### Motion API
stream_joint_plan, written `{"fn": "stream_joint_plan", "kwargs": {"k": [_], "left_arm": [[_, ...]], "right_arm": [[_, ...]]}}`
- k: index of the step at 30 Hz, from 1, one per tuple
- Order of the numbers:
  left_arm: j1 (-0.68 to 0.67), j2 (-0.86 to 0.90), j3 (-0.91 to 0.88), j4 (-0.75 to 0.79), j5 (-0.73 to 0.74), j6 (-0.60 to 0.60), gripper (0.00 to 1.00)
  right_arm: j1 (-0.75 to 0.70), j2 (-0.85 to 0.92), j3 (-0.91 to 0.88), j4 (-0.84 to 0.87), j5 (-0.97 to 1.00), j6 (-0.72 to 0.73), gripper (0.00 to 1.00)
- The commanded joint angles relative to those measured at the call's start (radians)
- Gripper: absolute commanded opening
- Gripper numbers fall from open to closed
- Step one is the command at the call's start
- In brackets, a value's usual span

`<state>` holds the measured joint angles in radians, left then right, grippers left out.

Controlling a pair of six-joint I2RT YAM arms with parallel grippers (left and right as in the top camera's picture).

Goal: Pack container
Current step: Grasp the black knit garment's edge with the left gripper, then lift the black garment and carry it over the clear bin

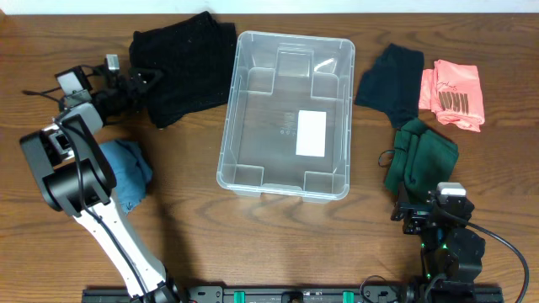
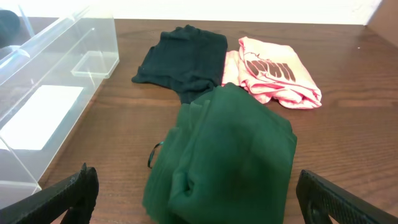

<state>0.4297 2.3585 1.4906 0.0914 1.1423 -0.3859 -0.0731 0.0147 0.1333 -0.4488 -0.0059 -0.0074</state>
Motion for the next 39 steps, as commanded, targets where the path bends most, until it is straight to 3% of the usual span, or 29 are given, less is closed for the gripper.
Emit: {"fn": "stream_joint_plan", "kwargs": {"k": [1,8,11,12,18,30,39], "left_arm": [[-0.027,0.060,-0.032,0.001,-0.016,-0.032,0.79],[-0.027,0.060,-0.032,0.014,-0.010,-0.031,0.38],[-0.022,0.056,-0.032,0.076,0.060,-0.048,0.10],[-0.019,0.052,-0.032,0.093,0.074,-0.066,0.06],[0.002,-0.061,-0.032,0.135,0.115,-0.110,0.06],[0.003,-0.490,-0.032,0.135,0.138,-0.218,0.06],[-0.115,-0.771,-0.032,0.123,0.102,-0.319,0.06]], "right_arm": [[-0.005,-0.006,-0.005,0.000,-0.002,0.014,0.99],[-0.005,-0.006,-0.005,0.000,-0.002,0.014,0.99],[-0.005,-0.006,-0.005,0.000,-0.002,0.014,0.99],[-0.005,-0.006,-0.005,0.000,-0.002,0.014,0.99],[-0.005,-0.006,-0.005,0.000,-0.002,0.014,0.99],[-0.005,-0.006,-0.005,0.000,-0.002,0.014,0.99],[-0.005,-0.006,-0.005,0.000,-0.002,0.014,0.99]]}}
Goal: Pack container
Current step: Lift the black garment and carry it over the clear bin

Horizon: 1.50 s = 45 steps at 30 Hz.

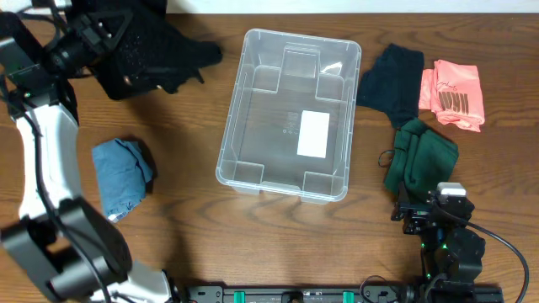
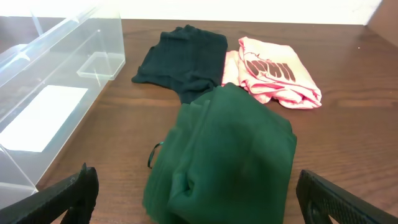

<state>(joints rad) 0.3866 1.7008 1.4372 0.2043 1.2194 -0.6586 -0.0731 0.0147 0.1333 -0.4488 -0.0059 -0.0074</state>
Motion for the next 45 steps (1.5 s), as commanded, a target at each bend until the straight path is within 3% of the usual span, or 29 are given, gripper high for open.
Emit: {"fn": "stream_joint_plan", "kwargs": {"k": [1,13,21,26,32,37,45], "left_arm": [[-0.095,-0.138,0.021,-0.008,0.004,-0.047,0.06],[-0.448,-0.222,0.020,-0.114,-0.269,0.035,0.06],[-0.668,-0.183,0.018,-0.154,-0.705,0.178,0.06],[-0.739,-0.132,0.018,-0.082,-0.872,0.267,0.06],[-0.753,-0.021,0.018,0.027,-0.868,0.308,0.06],[-0.753,0.060,0.018,0.170,-0.795,0.274,0.06],[-0.788,0.083,0.017,0.011,-0.793,0.265,0.06]], "right_arm": [[-0.005,-0.006,-0.005,0.000,-0.002,0.014,0.99],[-0.005,-0.006,-0.005,0.000,-0.002,0.014,0.99],[-0.005,-0.004,-0.005,0.000,-0.002,0.014,0.99],[-0.005,-0.004,-0.005,0.000,-0.002,0.014,0.99],[-0.005,-0.004,-0.005,0.000,-0.002,0.014,0.99],[-0.005,-0.004,-0.005,0.000,-0.002,0.014,0.99],[-0.005,-0.004,-0.005,0.000,-0.002,0.014,0.99]]}}
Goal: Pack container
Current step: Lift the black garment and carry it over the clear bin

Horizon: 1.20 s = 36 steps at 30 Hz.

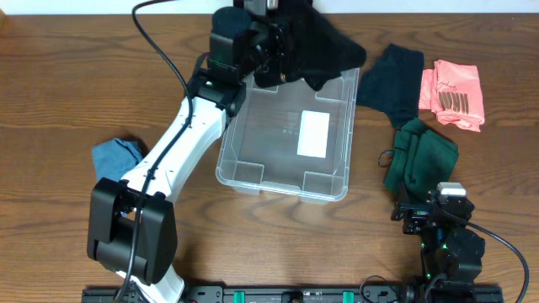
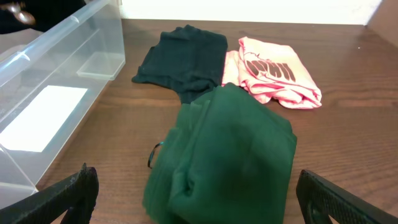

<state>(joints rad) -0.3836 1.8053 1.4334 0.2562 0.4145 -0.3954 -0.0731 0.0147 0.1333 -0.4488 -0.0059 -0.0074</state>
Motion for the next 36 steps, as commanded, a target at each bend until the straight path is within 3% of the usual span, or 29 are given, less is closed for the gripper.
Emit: {"fn": "stream_joint_plan", "kwargs": {"k": [1,7,13,19,23,33,36], "left_arm": [[-0.026,-0.021,0.021,-0.085,0.011,0.002,0.06],[-0.076,-0.021,-0.003,-0.253,0.003,0.002,0.06],[-0.114,-0.021,-0.016,-0.361,-0.135,-0.018,0.06],[-0.119,-0.041,-0.016,-0.212,-0.147,-0.031,0.06],[-0.119,-0.089,-0.016,-0.119,-0.181,-0.116,0.06],[-0.119,-0.212,-0.016,-0.353,-0.340,-0.212,0.06],[-0.119,-0.212,-0.016,-0.449,-0.356,-0.296,0.06]], "right_arm": [[-0.005,-0.004,-0.005,0.000,-0.002,0.014,0.99],[-0.005,-0.004,-0.005,0.000,-0.002,0.014,0.99],[-0.005,-0.004,-0.005,0.000,-0.002,0.014,0.99],[-0.005,-0.004,-0.005,0.000,-0.002,0.014,0.99],[-0.005,-0.004,-0.005,0.000,-0.002,0.014,0.99],[-0.005,-0.004,-0.005,0.000,-0.002,0.014,0.99],[-0.005,-0.004,-0.005,0.000,-0.002,0.014,0.99]]}}
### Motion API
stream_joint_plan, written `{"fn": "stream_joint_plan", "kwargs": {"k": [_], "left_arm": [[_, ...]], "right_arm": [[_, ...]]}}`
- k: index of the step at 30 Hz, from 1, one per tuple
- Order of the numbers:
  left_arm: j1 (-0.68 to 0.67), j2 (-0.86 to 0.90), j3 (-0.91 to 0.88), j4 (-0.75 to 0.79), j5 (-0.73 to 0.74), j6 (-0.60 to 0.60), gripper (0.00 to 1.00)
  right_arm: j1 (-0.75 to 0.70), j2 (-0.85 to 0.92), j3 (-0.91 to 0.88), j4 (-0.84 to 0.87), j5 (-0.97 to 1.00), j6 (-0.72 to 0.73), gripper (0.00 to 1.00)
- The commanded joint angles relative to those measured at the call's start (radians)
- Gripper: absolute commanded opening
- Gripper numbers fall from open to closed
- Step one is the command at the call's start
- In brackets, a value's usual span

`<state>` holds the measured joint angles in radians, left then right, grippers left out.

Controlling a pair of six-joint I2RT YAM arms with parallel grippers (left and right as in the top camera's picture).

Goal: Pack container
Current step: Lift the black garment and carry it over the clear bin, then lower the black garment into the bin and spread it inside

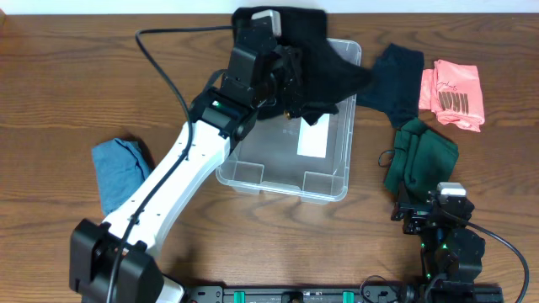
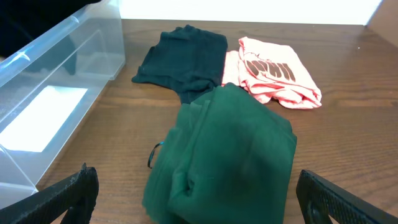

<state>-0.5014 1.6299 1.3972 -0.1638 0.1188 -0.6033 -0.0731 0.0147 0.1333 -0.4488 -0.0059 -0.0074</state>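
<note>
A clear plastic container (image 1: 242, 173) stands mid-table, with a white label on its floor. My left gripper (image 1: 284, 74) is shut on a black garment (image 1: 327, 66), which hangs bunched over the container's far end and partly covers the label. The fingers are mostly buried in the cloth. At the near right edge my right gripper (image 1: 430, 213) (image 2: 198, 202) stands wide open and holds nothing. A folded green garment (image 2: 224, 149) (image 1: 418, 156) lies on the table just beyond its fingers.
A blue garment (image 1: 118, 168) lies left of the container. Right of it lie a dark garment (image 1: 394, 76) (image 2: 183, 59) and a pink printed one (image 1: 455, 93) (image 2: 273, 74). The container wall (image 2: 56, 68) shows left in the right wrist view.
The left arm has brought the black garment from the container's far rim to a little further over its inside, where it now covers part of the label. The right arm has not moved.
First my left gripper was at the black garment lying on the table left of the container. Then it held the garment up at the far left corner. Later the garment hung over the container's far rim, and now it hangs over the inside.
</note>
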Motion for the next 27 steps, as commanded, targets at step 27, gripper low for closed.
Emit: {"fn": "stream_joint_plan", "kwargs": {"k": [27], "left_arm": [[-0.015,-0.024,0.019,0.188,-0.108,0.012,0.06]], "right_arm": [[-0.005,-0.004,-0.005,0.000,-0.002,0.014,0.99]]}}
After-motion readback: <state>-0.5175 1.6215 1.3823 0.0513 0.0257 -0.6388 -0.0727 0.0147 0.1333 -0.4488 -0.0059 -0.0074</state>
